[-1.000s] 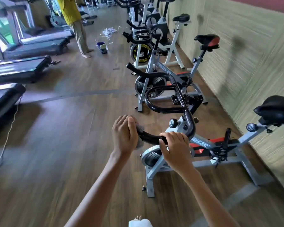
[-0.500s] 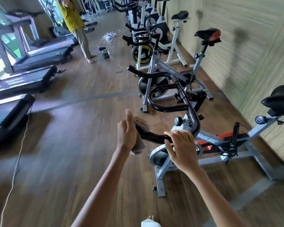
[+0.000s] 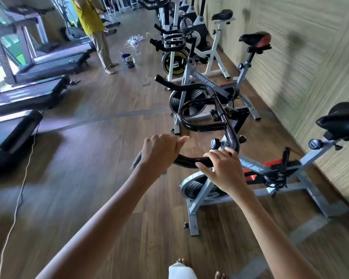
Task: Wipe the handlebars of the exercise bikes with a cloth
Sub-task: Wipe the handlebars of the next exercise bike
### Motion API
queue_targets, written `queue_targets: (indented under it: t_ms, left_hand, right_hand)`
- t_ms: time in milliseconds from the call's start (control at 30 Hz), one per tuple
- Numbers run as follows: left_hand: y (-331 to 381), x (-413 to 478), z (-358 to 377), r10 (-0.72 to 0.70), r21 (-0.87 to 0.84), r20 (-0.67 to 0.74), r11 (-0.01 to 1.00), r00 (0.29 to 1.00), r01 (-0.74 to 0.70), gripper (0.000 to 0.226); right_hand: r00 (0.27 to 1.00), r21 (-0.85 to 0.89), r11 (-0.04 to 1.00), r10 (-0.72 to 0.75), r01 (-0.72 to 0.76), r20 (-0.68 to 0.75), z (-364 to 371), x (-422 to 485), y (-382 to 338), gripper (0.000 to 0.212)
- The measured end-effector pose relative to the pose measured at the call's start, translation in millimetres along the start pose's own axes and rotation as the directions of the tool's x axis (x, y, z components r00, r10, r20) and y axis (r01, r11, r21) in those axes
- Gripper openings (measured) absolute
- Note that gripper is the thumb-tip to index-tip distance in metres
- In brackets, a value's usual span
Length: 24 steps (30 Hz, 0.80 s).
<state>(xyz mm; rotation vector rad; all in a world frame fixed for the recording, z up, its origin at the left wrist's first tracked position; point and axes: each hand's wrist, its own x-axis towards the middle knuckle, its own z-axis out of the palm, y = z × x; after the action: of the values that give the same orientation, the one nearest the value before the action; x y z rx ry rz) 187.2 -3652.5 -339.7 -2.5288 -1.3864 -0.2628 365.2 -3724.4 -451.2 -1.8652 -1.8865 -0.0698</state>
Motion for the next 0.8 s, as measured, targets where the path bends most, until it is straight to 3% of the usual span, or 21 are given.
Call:
queue_targets:
  t_ms: [67,133,233,300,367,433,500,600,700,800]
  left_hand:
    - [8.7,0.9,-2.1,-0.024,0.192,0.041,0.981,0.999,0.016,0.058]
    - [12.2,-9.1,5.4,0.019,0.322,-0.05,0.947,0.999,-0.002,0.054]
    - [-4.0,-30.0,22.0,0.228,0.297,-0.296,0.945,0.928,-0.137,0.033]
    - [-12.9,-32.0,22.6,0.325,0.279,-0.324,0.93,0.888,-0.239,0.024]
    - [-7.5,-24.2,17.7,0.306,0.358,-0.204,0.908,0.93,-0.22,0.02]
    - [6.4,-9.3,3.6,0.191,0.393,0.002,0.902,0.982,-0.177,0.016]
    - [16.8,8.1,-7.7,0.043,0.329,0.236,0.936,0.971,-0.121,0.01]
    - [26.9,20.4,-8.5,-0.073,0.335,0.322,0.941,0.944,-0.041,0.016]
    - [32.4,6.8,-8.8,0.002,0.291,0.169,0.955,0.986,-0.052,0.027]
    - [22.8,-12.9,5.1,0.184,0.283,-0.063,0.946,0.981,-0.159,0.028]
  right_hand:
    - [1.0,-0.008,1.0,0.005,-0.005,0.013,0.7,-2.0,0.5,0.064]
    - [1.0,0.001,1.0,-0.002,0.002,0.011,1.7,-5.1,-0.4,0.063]
    - [1.0,0.026,1.0,-0.015,0.015,-0.02,3.3,-6.3,1.7,0.059]
    - [0.999,0.032,0.999,-0.018,0.02,-0.046,5.1,-5.9,2.1,0.056]
    - [0.998,0.033,0.999,-0.009,0.011,-0.068,5.8,-5.2,0.6,0.055]
    - [0.998,0.043,0.999,0.0,0.003,-0.061,4.9,-4.1,0.1,0.056]
    - [0.999,0.046,0.999,0.001,0.001,-0.04,3.5,-2.8,1.7,0.059]
    - [1.0,0.049,0.999,-0.018,0.018,0.007,0.4,-2.9,3.2,0.061]
    - [0.999,0.051,0.998,-0.047,0.046,0.018,-2.9,-3.6,6.1,0.057]
    - [0.997,0.053,0.996,-0.078,0.078,-0.002,-4.4,-3.5,6.7,0.051]
